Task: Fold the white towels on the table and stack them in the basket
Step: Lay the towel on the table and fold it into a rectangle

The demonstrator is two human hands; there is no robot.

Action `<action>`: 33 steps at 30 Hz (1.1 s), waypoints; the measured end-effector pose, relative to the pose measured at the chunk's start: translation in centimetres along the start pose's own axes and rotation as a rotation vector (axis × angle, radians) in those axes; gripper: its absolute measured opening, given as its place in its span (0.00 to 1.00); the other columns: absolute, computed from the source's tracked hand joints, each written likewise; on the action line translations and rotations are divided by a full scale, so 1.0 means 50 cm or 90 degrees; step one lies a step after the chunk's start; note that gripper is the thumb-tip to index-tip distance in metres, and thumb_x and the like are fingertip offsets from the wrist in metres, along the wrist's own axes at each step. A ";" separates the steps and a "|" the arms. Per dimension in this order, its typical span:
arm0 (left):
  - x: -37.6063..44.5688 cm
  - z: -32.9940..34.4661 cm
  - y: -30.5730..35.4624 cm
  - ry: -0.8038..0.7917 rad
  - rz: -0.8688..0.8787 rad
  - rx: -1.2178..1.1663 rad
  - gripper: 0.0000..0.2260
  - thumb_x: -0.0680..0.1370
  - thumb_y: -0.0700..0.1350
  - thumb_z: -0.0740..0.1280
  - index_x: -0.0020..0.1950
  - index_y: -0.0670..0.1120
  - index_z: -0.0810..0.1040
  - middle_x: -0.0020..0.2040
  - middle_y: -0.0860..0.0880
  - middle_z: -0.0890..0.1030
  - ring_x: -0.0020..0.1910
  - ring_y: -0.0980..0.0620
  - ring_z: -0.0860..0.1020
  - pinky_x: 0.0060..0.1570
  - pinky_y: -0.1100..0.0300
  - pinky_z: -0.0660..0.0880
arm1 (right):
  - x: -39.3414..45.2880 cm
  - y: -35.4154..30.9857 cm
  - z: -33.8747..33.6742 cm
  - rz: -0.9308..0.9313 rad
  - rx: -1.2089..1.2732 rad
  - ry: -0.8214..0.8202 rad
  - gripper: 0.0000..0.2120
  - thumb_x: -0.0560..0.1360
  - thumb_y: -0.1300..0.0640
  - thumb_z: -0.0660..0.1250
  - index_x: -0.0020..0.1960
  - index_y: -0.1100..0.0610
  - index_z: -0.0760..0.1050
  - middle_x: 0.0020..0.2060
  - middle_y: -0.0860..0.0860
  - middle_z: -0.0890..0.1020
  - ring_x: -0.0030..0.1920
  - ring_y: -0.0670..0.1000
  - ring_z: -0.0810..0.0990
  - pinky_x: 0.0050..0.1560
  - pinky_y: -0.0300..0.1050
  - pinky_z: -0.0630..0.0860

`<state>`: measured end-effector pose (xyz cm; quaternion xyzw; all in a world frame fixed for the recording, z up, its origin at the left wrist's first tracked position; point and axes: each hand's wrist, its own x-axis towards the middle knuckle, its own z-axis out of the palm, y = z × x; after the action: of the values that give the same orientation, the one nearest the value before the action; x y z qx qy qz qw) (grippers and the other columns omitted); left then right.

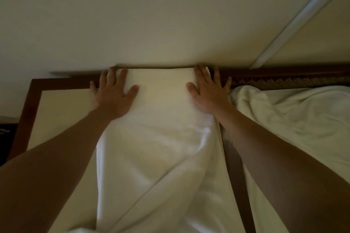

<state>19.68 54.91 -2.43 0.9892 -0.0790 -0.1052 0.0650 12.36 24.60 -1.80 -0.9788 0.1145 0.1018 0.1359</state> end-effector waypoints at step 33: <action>-0.386 0.027 -0.087 -0.084 -0.170 -0.041 0.28 0.84 0.63 0.47 0.83 0.57 0.51 0.84 0.51 0.48 0.82 0.44 0.48 0.76 0.34 0.48 | -0.223 0.037 0.013 0.207 0.014 -0.038 0.30 0.84 0.38 0.39 0.83 0.45 0.39 0.82 0.43 0.41 0.81 0.61 0.38 0.72 0.78 0.37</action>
<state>1.40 62.29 -0.54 0.9792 0.0526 -0.1801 0.0767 1.17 25.27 -0.30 -0.9423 0.2687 0.1506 0.1314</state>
